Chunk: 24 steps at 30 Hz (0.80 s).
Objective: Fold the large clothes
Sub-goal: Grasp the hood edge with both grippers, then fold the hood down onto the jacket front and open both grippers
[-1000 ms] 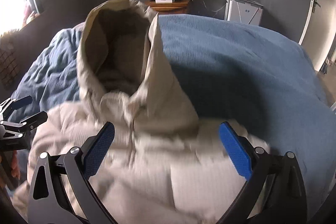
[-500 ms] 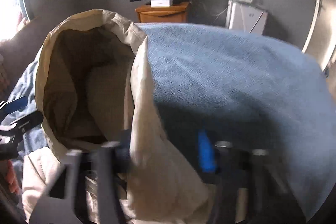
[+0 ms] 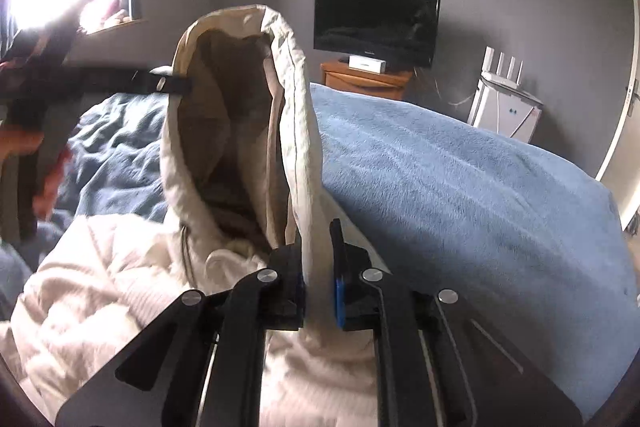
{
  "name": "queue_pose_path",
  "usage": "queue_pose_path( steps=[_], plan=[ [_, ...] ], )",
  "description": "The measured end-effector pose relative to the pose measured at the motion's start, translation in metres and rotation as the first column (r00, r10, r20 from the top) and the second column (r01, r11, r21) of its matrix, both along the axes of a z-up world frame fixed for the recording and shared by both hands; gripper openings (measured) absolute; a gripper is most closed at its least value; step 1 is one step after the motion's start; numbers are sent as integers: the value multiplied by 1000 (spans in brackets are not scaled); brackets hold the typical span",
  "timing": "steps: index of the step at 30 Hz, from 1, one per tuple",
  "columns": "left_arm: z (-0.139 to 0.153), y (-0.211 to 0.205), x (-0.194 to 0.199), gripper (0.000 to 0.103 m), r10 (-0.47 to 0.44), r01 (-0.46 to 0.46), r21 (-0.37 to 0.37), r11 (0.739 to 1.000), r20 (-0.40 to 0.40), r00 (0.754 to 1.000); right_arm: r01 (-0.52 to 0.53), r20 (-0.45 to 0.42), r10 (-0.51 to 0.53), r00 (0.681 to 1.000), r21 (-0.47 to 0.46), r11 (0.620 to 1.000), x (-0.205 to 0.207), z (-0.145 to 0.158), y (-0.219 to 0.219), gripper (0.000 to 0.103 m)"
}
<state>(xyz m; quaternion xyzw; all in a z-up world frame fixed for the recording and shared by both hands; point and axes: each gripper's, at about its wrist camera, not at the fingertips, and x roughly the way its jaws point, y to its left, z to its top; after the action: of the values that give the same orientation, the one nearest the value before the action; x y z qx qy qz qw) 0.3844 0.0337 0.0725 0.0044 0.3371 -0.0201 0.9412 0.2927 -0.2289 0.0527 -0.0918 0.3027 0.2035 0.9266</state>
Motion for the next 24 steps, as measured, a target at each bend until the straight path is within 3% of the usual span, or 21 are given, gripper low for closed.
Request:
queue_pose_path(
  steps=[4, 7, 9, 11, 15, 18, 20, 21, 22, 24],
  plan=[
    [8, 0, -2, 96, 21, -20, 82, 996, -13, 1000, -16, -6, 16, 1000, 15, 1000, -24, -4, -6, 9],
    [14, 2, -13, 79, -18, 19, 56, 998, -6, 1000, -14, -26, 14, 1000, 22, 1000, -37, -10, -10, 9],
    [17, 2, -25, 41, -43, 43, 57, 997, -3, 999, -7, -33, 8, 999, 30, 1000, -43, -14, -13, 9],
    [17, 0, -49, 24, -78, 77, 71, 994, 6, 997, -1, -44, 3, 999, 41, 999, -49, -17, -16, 9],
    [16, -1, -103, 21, -127, 123, 117, 986, 29, 991, 3, -71, 1, 997, 61, 998, -57, -20, -28, 9],
    [14, 2, -154, 20, -147, 143, 83, 986, 48, 988, 24, -122, -11, 992, 103, 994, -63, -22, -42, 13],
    [9, 6, -179, 18, -144, 143, 31, 989, 54, 988, 34, -168, -10, 986, 141, 989, -67, -21, -51, 32],
    [6, 7, -186, 17, -145, 144, 11, 989, 49, 988, 46, -185, -17, 983, 153, 987, -72, -20, -57, 60],
    [1, 8, -199, 15, -147, 147, -11, 989, 38, 988, 52, -190, -21, 981, 159, 986, -78, -18, -61, 77],
    [-11, 5, -217, 12, -160, 160, 3, 987, 17, 987, 26, -176, 7, 984, 188, 982, -97, -11, -69, 78]
  ],
)
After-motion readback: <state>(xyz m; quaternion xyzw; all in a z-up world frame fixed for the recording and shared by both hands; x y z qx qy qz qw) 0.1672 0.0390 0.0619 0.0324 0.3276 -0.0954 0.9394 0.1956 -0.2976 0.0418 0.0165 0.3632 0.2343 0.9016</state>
